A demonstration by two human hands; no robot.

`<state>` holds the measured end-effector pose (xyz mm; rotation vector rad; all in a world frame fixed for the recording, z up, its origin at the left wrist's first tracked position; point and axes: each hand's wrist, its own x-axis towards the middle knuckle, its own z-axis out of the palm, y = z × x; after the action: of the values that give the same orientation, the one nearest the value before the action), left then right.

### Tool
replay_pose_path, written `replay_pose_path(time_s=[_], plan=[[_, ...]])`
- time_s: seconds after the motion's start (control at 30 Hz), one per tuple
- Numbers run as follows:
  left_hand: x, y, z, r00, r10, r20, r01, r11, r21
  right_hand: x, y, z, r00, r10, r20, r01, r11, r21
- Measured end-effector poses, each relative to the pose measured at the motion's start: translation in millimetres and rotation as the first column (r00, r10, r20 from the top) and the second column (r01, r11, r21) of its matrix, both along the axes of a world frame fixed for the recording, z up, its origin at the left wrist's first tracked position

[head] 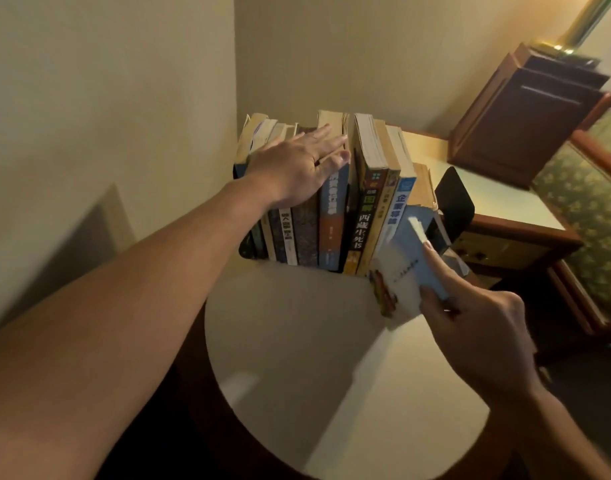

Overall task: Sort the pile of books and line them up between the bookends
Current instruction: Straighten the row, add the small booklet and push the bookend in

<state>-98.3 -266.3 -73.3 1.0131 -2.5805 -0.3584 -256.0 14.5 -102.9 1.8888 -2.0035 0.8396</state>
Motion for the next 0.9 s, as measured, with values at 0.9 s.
replay_pose_path(time_s=[0.9], plan=[[1, 1, -2, 1.000, 0.013, -0.015, -0.014, 1.000, -0.013, 36, -105, -41, 0.999, 0.026, 0.024, -0.017, 0.947, -0.321]])
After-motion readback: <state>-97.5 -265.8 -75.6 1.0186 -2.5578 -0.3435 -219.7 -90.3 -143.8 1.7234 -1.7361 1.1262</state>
